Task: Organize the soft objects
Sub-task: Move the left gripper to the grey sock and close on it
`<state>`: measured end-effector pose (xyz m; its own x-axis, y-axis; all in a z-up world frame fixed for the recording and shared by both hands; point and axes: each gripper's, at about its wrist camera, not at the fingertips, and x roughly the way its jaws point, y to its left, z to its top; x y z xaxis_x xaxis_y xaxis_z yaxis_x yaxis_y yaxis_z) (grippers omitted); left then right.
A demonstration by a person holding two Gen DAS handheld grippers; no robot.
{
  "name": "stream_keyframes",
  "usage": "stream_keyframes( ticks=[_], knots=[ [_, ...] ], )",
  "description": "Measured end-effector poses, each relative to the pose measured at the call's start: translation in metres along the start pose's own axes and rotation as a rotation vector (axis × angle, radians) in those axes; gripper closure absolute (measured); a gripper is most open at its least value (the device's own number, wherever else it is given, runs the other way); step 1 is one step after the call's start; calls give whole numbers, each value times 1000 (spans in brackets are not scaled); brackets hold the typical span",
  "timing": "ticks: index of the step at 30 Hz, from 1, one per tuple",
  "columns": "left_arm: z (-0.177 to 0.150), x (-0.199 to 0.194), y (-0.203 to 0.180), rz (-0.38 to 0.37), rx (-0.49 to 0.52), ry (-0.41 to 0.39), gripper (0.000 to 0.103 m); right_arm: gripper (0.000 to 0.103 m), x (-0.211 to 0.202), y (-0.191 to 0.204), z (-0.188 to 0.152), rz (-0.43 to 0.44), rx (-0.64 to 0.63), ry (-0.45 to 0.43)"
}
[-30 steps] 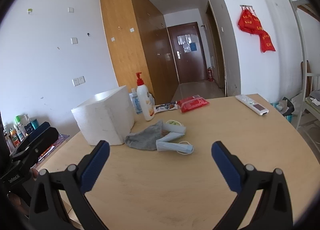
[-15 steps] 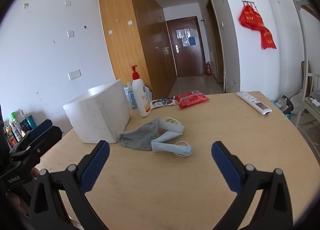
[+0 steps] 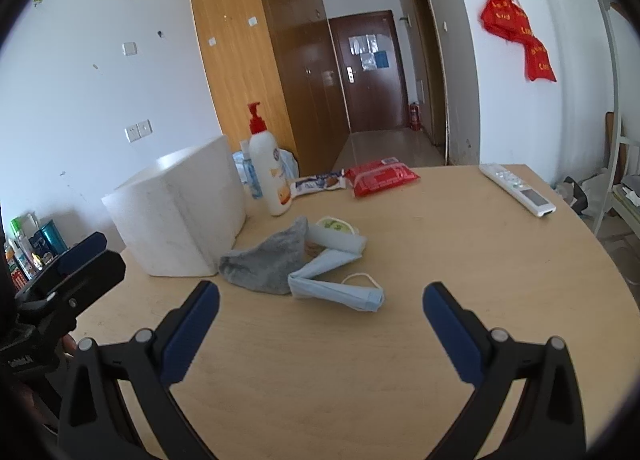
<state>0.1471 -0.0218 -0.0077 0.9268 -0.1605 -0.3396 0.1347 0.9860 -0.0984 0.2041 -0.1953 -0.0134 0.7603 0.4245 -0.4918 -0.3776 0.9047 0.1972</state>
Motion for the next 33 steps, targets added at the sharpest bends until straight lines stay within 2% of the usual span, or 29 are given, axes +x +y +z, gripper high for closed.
stream_keyframes(
  ticks=[7, 14, 21, 27, 33],
  knots=[
    [1, 23, 4, -18, 1, 60, 0, 0, 21, -7, 3, -20, -2, 51],
    [4, 54, 8, -57, 14, 170, 0, 0, 43, -13, 7, -31, 3, 106],
    [9, 73, 10, -83, 31, 221, 0, 0, 62, -14, 12, -27, -7, 147],
    [12, 95, 10, -141, 39, 280, 0, 0, 74, -17, 13, -31, -15, 186],
    [9, 116, 9, -147, 42, 340, 1, 0, 84, -20, 10, -24, -3, 225]
  ],
)
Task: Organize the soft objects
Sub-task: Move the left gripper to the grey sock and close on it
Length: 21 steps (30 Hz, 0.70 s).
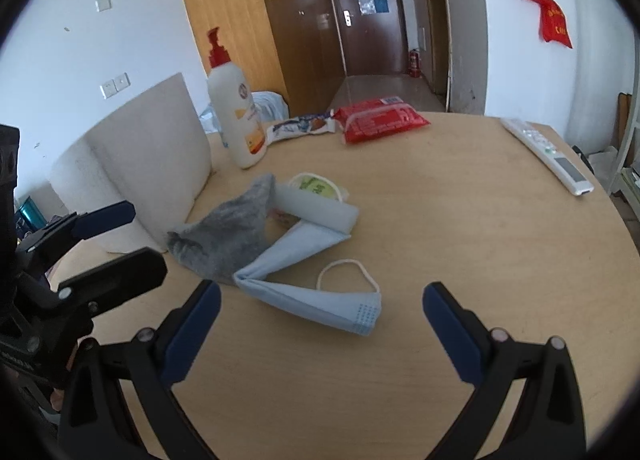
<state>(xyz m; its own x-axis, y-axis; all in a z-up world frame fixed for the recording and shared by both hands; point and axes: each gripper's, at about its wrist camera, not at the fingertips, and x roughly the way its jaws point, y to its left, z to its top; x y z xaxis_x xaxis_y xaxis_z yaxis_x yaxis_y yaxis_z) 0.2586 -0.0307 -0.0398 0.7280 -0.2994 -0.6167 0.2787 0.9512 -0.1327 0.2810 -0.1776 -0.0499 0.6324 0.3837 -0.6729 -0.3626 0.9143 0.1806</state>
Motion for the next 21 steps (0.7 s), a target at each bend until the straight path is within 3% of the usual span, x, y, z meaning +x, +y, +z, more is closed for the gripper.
stream_keyframes(
  ticks=[9, 17, 21],
  knots=[
    [9, 24, 7, -8, 21, 76, 9, 1, 5, -12, -3, -2, 22, 37],
    [6, 42, 16, 33, 6, 120, 22, 1, 9, -16, -4, 8, 29, 56],
    [3, 53, 18, 53, 15, 157, 34, 1, 10, -15, -4, 16, 24, 59]
  ],
)
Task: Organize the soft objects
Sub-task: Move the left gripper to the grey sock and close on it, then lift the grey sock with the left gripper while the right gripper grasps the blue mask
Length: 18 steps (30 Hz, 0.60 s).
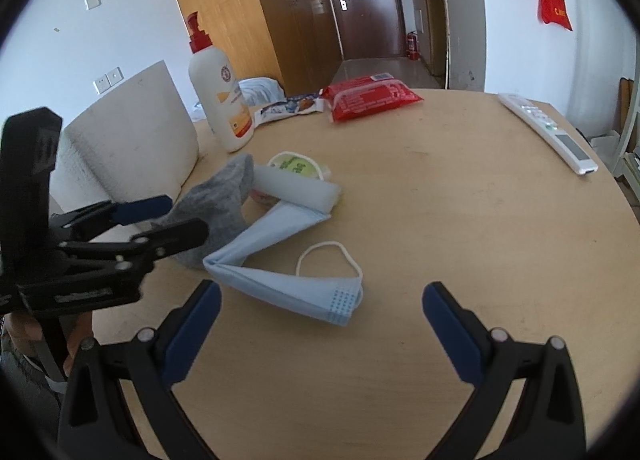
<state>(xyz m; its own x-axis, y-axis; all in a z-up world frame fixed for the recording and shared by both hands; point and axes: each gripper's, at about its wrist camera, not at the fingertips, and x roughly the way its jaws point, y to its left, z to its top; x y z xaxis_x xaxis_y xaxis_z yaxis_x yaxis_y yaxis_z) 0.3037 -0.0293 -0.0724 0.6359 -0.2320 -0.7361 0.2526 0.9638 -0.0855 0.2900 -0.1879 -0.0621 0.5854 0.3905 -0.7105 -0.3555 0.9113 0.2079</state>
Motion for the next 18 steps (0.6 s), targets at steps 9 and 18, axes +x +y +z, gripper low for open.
stream_keyframes(
  ticks=[9, 18],
  knots=[
    [-5, 12, 8, 19, -18, 63, 89, 1, 2, 0, 1, 5, 6, 6],
    [-8, -5, 8, 19, -10, 1, 95, 1, 8, 12, 5, 7, -38, 11]
  ],
)
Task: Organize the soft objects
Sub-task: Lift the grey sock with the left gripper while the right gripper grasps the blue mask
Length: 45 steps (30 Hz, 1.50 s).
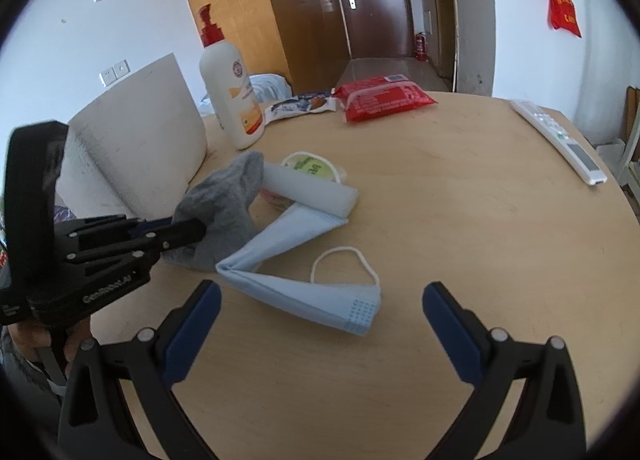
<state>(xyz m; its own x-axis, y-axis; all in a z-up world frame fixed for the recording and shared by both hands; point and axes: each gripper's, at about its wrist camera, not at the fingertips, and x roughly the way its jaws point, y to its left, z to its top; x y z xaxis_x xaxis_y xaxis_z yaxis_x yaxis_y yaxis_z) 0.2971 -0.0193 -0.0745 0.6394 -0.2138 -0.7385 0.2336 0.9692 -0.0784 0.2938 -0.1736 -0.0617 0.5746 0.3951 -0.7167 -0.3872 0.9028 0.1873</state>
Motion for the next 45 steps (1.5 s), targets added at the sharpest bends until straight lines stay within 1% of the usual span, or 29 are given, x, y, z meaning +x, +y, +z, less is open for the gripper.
stream_keyframes(
  ticks=[2, 5, 8, 10, 14, 16, 17, 22, 25, 27, 30, 33, 35, 36, 37, 39, 40, 42, 44, 45],
  knots=[
    [0, -4, 0, 0, 0, -16, 94, 1, 3, 4, 1, 1, -15, 4],
    [0, -3, -1, -14, 0, -10, 95, 1, 6, 10, 1, 4, -46, 12],
    [-3, -2, -5, -23, 20, 3, 95, 6, 11, 14, 4, 25, -63, 27],
    [-4, -2, -6, -40, 31, 10, 95, 12, 12, 18, 5, 25, -80, 32],
    [-6, 3, -9, -42, 53, 42, 94, 12, 15, 23, 8, 7, -118, 47],
    [-8, 7, -11, -46, 58, 62, 94, 17, 17, 23, 8, 10, -132, 58],
    [-8, 8, -12, -43, 60, 66, 94, 18, 17, 24, 9, 13, -136, 61],
    [-8, 10, -12, -46, 70, 75, 94, 18, 13, 26, 11, 4, -174, 54],
    [-10, 11, -13, -49, 75, 87, 94, 18, 8, 27, 13, 19, -183, 42],
    [-11, 11, -14, -51, 81, 93, 94, 19, 11, 29, 12, 32, -195, 54],
    [-12, 11, -14, -62, 85, 94, 94, 27, 17, 30, 11, 60, -204, 75],
    [-12, 10, -15, -62, 92, 92, 94, 30, 20, 29, 10, 60, -203, 82],
    [-13, 10, -15, -71, 93, 95, 94, 40, 19, 27, 10, 74, -189, 79],
    [-13, 10, -15, -75, 95, 96, 94, 49, 20, 27, 10, 77, -193, 84],
    [-14, 11, -16, -78, 98, 100, 94, 54, 20, 27, 10, 78, -191, 84],
    [-14, 10, -17, -86, 103, 100, 95, 58, 24, 27, 9, 61, -198, 97],
    [-14, 10, -18, -89, 107, 101, 97, 59, 27, 26, 9, 62, -194, 107],
    [-13, 9, -18, -88, 111, 96, 98, 64, 29, 24, 9, 57, -186, 112],
    [-13, 9, -18, -88, 110, 96, 98, 73, 29, 23, 8, 62, -182, 121],
    [-13, 9, -19, -92, 113, 96, 98, 80, 29, 22, 7, 71, -178, 126]
  ],
)
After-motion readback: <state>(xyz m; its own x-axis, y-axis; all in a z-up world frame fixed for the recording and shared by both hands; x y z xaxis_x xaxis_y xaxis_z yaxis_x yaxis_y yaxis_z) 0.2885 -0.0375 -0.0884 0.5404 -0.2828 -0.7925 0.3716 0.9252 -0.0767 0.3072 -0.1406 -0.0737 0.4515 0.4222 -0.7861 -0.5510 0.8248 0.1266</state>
